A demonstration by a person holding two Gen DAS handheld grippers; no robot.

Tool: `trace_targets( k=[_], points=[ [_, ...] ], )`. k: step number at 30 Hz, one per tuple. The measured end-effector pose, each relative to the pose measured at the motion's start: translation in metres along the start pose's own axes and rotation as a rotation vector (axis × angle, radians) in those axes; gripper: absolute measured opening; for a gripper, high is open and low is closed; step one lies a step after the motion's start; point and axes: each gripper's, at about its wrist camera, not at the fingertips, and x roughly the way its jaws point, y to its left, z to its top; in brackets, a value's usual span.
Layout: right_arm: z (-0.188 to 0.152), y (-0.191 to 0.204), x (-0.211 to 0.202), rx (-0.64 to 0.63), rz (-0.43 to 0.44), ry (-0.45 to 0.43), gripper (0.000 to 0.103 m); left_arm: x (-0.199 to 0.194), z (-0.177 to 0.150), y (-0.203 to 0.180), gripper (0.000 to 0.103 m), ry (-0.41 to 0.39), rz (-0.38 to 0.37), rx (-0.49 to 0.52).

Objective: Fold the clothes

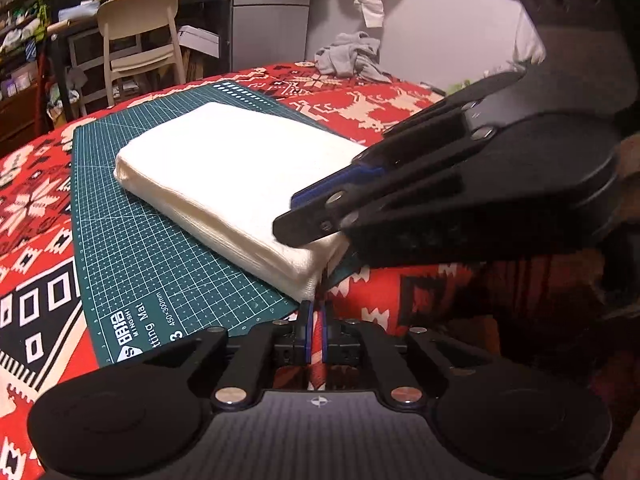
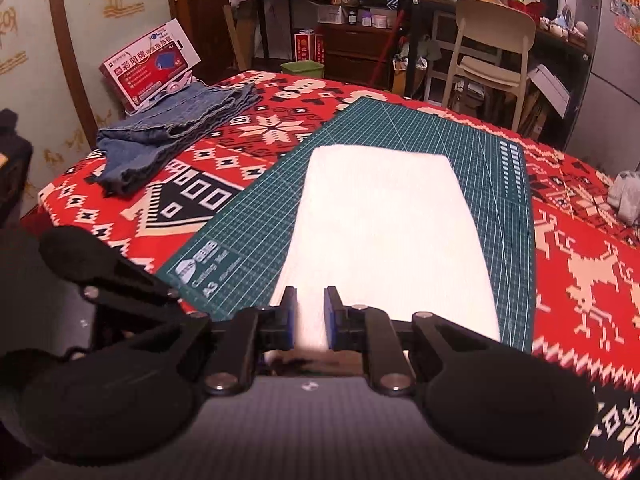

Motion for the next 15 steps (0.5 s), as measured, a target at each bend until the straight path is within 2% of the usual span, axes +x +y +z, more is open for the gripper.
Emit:
trace_targets(
  k=[4, 7, 10, 11, 14, 15],
  points=[
    [-0.003, -0.009, -0.012, 0.027, -0.002, -0.009, 0.016, -0.006, 0.002, 0.006, 0.004, -0.006, -0.009, -0.054],
    [-0.004, -0.017, -0.021, 0.039, -0.011, -0.019, 0.016, -0.014, 0.004, 0.015, 0.005, -0.019, -0.009, -0.134],
    [-0.006, -0.027, -0.027, 0.056, -0.033, -0.025, 0.016, -0.023, 0.007, 0.027, 0.022, -0.031, -0.012, -0.239],
    [-0.006, -0.031, -0.028, 0.064, -0.040, -0.026, 0.016, -0.026, 0.008, 0.031, 0.030, -0.038, -0.011, -0.278],
    [-0.009, -0.045, -0.033, 0.095, -0.055, -0.040, 0.016, -0.032, 0.011, 0.043, 0.034, -0.064, -0.025, -0.391],
    [-0.009, -0.050, -0.035, 0.105, -0.058, -0.046, 0.016, -0.034, 0.013, 0.047, 0.038, -0.073, -0.029, -0.427]
  ],
)
